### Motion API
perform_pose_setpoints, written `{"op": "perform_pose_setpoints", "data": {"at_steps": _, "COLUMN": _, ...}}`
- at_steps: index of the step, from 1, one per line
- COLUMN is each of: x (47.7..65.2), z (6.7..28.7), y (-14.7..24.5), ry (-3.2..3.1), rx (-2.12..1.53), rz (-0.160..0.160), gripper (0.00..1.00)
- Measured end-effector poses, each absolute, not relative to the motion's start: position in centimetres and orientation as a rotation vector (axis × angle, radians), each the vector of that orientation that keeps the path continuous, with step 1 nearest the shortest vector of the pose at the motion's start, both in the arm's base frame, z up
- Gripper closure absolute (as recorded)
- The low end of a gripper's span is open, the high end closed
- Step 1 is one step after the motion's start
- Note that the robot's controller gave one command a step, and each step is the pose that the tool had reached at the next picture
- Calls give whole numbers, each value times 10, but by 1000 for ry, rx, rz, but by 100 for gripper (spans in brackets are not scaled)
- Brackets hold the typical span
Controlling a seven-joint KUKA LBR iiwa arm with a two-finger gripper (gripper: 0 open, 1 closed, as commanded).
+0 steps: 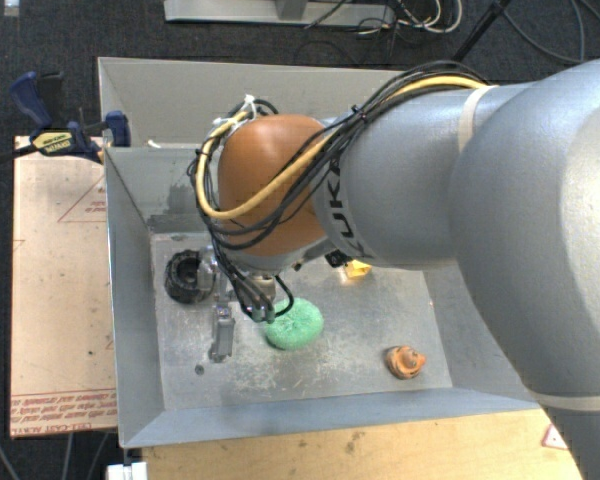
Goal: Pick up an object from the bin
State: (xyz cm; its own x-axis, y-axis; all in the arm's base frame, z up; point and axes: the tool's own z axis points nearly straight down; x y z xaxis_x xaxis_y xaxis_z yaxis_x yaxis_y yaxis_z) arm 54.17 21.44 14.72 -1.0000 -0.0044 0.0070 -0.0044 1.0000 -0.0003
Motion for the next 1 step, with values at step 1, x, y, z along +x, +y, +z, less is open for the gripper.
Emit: {"op": "perform_pose_setpoints", "data": {"at_steps": 1, "x": 543, "z": 152, "y": 213, "ry": -3141, "rx": 1, "rz": -2, "gripper": 0}}
